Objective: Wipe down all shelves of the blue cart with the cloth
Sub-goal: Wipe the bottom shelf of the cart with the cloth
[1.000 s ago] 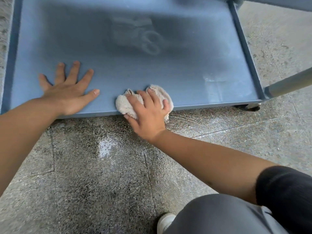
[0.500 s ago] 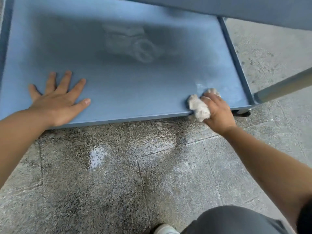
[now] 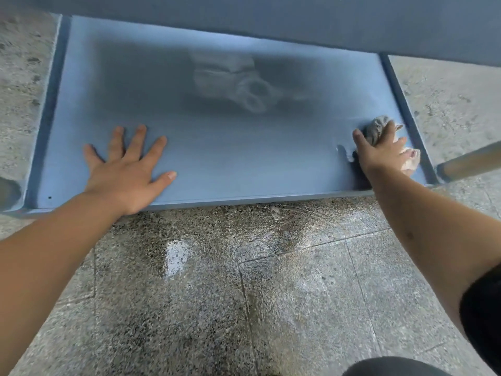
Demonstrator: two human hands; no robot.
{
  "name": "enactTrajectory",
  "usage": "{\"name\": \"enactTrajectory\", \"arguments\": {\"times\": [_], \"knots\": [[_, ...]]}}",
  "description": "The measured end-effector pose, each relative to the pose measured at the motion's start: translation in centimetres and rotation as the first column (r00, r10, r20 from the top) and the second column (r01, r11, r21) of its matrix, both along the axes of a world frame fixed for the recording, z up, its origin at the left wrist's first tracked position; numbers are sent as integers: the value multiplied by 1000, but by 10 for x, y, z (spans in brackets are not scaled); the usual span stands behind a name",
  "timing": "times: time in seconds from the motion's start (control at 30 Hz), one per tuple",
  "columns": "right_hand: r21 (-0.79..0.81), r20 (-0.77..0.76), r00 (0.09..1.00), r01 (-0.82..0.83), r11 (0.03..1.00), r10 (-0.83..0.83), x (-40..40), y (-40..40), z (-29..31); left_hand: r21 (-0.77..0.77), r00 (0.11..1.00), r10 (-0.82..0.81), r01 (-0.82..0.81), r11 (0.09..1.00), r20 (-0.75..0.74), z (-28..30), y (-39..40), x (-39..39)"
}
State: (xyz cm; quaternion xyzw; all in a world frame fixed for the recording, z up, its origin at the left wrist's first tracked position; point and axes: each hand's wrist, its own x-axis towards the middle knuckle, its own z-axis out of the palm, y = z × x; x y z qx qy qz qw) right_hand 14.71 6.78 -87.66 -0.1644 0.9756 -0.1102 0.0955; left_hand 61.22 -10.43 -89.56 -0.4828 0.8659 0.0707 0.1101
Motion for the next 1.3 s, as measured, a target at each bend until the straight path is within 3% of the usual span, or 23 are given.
{"name": "enactTrajectory", "arguments": {"times": [0.13, 0.23, 0.43, 0.6, 0.73, 0.77, 0.8, 0.83, 0.9, 0.97, 1.03, 1.1, 1.17, 1.23, 1.3], "knots": [[1, -19, 998, -60, 998, 60, 14, -41, 6, 11, 1000, -19, 19, 1000, 6, 2, 0, 0], [14, -39, 978, -204, 979, 205, 32, -86, 4, 3, 1000, -29, 29, 1000, 9, 2, 0, 1], [-10, -97, 832, -549, 836, 546, 99, -184, -2, -22, 999, -49, 49, 999, 11, 0, 0, 2], [-123, -77, 577, -815, 567, 813, 190, -229, 4, -6, 999, -42, 42, 999, -20, 0, -1, 3], [-296, -103, 246, -933, 206, 964, 247, -210, 7, -13, 999, -27, 27, 1000, -31, -1, 1, 5], [-296, -103, 198, -942, 160, 975, 247, -200, 5, -18, 999, -28, 28, 999, -26, -1, 1, 5], [-291, -94, 212, -940, 176, 973, 239, -192, 4, -22, 999, -27, 27, 999, -26, -1, 0, 6], [-290, -82, 282, -924, 248, 956, 225, -185, 6, -25, 999, -23, 22, 999, -29, -1, 0, 6], [-283, -95, 523, -830, 481, 847, 181, -175, 11, -32, 999, -23, 21, 999, -32, -1, 1, 5], [-308, -164, 754, -652, 693, 636, 122, -166, 22, -39, 1000, -21, 20, 999, -22, 0, 2, 3], [-390, -136, 913, -407, 826, 385, 60, -154, 28, -27, 1000, -23, 22, 999, -13, 3, 2, 2], [-402, -31, 984, -171, 900, 173, 10, -139, 23, -20, 1000, -29, 28, 999, -7, 4, 3, 1], [-252, 3, 999, -38, 967, 40, -10, -131, 7, -23, 999, -30, 30, 999, -11, 4, 3, 1], [-151, -40, 996, -80, 985, 75, -10, -133, -7, -34, 999, -29, 29, 999, -17, 2, 4, 1], [-191, -66, 994, -99, 977, 87, -7, -143, -9, -42, 999, -25, 24, 999, -27, 0, 3, 2]]}}
